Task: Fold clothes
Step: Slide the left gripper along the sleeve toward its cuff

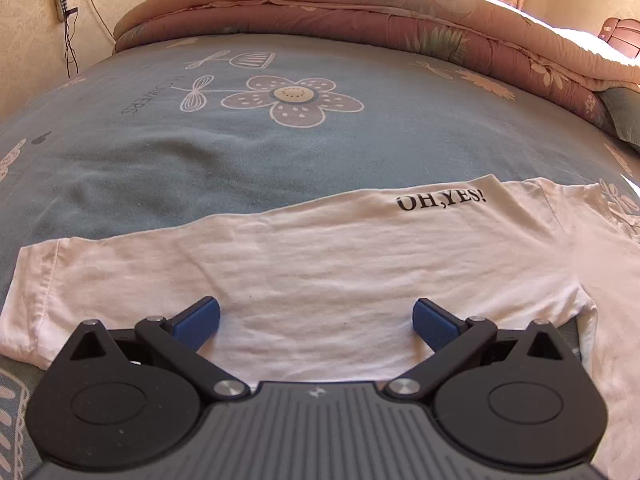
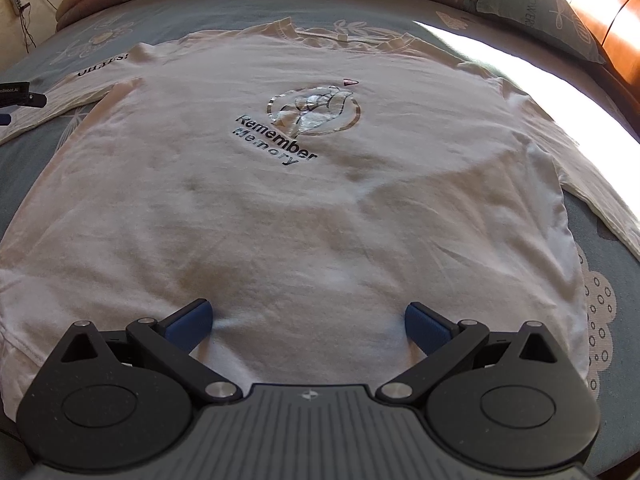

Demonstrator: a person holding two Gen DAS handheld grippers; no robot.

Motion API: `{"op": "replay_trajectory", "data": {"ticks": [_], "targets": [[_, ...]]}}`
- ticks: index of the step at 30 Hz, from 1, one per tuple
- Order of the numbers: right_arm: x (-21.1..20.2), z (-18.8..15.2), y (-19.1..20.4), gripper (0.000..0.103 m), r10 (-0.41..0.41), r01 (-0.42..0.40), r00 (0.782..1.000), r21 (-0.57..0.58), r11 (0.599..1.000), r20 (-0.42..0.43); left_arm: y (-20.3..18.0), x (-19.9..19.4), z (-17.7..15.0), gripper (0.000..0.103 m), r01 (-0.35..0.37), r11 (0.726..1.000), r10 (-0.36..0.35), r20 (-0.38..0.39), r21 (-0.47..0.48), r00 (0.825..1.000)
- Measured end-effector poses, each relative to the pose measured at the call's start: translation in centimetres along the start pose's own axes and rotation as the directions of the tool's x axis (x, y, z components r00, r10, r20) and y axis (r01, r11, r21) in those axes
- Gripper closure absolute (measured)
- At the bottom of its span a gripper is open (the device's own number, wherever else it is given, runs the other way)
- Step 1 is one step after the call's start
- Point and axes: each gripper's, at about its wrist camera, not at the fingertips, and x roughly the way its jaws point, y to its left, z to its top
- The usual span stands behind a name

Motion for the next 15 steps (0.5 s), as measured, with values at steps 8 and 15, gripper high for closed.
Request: {"op": "replay_trajectory", "data": {"ticks": [8, 15], "targets": [[0.1, 0.1, -0.1, 0.000, 0.007, -0.007, 1.000, -0.004, 1.000, -0.002, 4.6, -0.9, -1.0, 0.001, -0.004, 0.996, 0.004, 0.006, -0.087, 1.000], [0.0, -0.1, -0.1, 0.000, 0.005, -0.005, 1.000, -0.001, 1.000, 0.006, 10.3, -1.8, -1.2, 0.001, 0.020, 0.975, -0.024, -0.018, -0.221, 1.000]]}}
